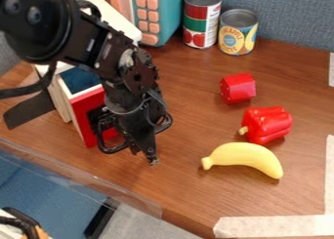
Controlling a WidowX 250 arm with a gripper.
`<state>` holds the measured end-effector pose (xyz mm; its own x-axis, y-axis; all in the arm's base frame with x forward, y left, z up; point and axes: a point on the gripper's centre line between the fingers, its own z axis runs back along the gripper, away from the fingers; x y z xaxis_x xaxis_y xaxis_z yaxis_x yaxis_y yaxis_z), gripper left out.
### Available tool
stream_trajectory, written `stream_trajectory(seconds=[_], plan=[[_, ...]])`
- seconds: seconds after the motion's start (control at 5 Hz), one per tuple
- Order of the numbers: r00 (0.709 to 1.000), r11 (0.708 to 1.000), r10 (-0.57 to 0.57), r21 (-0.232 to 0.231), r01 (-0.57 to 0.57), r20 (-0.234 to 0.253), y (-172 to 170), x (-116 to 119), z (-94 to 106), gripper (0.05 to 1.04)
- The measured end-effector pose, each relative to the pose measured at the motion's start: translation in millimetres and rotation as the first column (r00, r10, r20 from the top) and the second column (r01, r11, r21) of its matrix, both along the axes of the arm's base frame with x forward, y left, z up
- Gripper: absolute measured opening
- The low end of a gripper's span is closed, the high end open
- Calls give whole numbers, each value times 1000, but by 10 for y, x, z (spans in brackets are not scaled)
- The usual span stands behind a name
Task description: Open the drawer
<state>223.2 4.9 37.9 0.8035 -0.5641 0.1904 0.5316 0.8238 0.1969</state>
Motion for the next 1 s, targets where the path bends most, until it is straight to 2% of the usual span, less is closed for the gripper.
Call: stream_trajectory(seconds=[0.4,1.0], plan=[[1000,999,9,-42,-10,-22,-176,-103,32,117],[999,997,33,-74,-35,-30,-312,-135,36,117]])
